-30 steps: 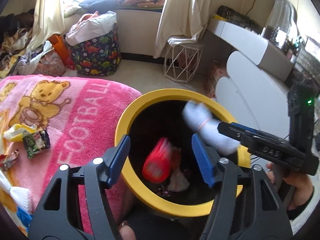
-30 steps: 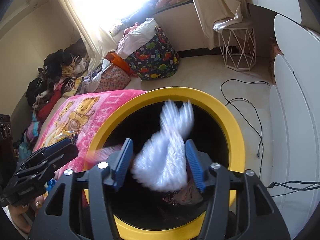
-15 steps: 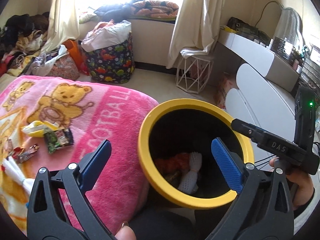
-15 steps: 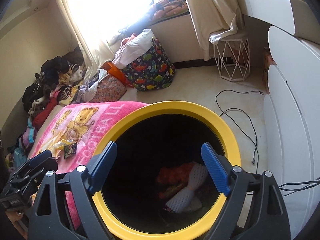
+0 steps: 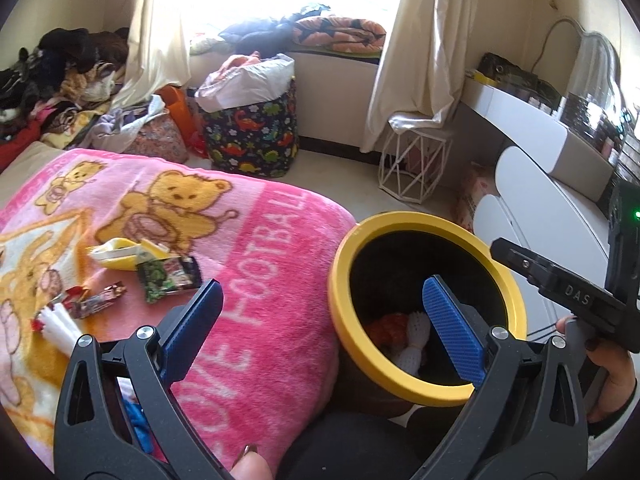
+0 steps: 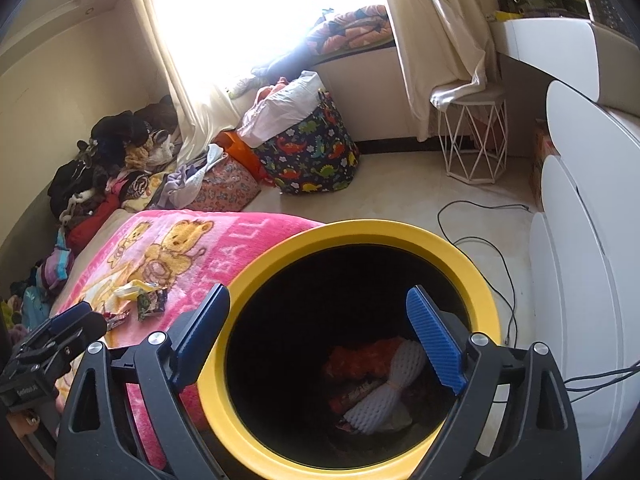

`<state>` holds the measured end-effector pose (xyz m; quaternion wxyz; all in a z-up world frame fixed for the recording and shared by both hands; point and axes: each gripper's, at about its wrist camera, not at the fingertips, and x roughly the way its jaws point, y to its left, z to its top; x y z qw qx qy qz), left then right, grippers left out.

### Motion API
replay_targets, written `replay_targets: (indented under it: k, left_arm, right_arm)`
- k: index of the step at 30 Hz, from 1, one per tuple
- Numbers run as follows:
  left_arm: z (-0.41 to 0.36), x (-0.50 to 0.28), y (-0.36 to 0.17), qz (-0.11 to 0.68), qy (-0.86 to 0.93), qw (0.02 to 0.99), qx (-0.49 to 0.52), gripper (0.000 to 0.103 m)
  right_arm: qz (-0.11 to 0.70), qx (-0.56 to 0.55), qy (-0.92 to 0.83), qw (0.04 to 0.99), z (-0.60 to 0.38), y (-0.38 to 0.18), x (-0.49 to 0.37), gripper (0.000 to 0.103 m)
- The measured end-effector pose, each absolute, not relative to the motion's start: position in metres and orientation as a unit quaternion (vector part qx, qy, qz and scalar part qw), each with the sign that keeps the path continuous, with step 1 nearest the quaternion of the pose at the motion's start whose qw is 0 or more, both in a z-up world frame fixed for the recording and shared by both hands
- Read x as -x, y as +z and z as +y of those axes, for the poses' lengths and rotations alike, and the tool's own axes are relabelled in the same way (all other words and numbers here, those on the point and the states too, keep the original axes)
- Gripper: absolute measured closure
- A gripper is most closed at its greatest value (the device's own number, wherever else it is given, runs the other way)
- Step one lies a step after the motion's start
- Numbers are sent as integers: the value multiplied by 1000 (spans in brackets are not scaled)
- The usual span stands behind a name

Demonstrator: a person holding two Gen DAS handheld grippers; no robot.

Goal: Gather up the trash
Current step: 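Move both tools back over the trash on the blanket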

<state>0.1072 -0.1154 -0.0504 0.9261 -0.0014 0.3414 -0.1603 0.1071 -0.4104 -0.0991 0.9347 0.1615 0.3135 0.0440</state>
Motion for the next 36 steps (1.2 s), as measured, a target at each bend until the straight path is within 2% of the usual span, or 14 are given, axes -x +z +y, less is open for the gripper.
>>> replay_targets:
  k: [36]
  left_arm:
    - [-3,-106,-33,312,-57,946,69,11]
  right_arm:
    - [297,-105,111,943,-325,-79,-101,12]
